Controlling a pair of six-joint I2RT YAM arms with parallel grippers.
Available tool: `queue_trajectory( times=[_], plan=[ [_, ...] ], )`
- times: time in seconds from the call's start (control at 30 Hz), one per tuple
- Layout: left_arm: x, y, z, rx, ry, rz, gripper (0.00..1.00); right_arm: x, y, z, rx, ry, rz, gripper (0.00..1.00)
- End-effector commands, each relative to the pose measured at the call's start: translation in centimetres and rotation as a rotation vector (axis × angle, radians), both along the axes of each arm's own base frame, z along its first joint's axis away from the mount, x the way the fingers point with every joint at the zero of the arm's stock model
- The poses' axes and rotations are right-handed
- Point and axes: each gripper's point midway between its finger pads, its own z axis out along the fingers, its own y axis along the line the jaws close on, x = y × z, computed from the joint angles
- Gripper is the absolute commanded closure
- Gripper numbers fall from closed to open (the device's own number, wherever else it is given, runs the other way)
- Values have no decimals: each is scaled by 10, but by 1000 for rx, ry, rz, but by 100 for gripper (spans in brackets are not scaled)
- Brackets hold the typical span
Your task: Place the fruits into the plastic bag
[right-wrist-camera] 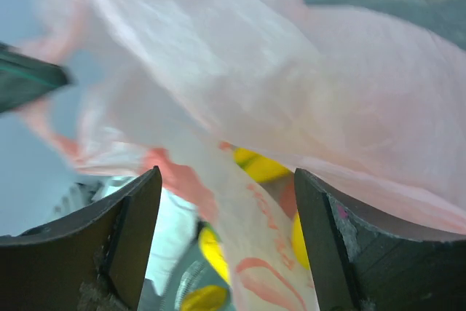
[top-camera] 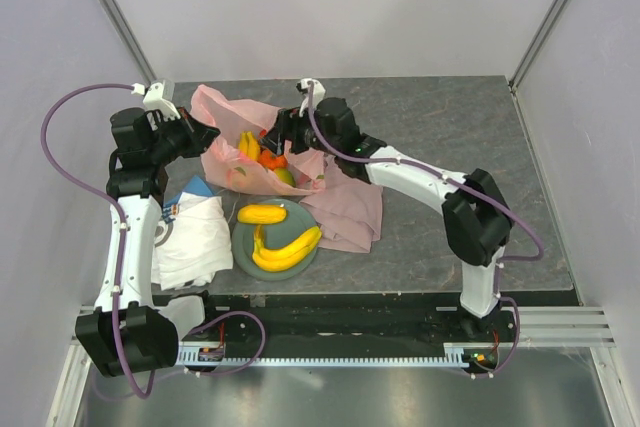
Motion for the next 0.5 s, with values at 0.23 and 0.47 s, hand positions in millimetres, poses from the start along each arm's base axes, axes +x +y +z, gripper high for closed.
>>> queue_trajectory(
  times=[0.23,0.47],
  plan=[
    [1,-3,9,-1,-39,-11,98,-96,0,94,169,-323,308,20],
    [1,-2,9,-1,-40,-8,98,-166,6,41,-124,-420,404,20]
  ],
)
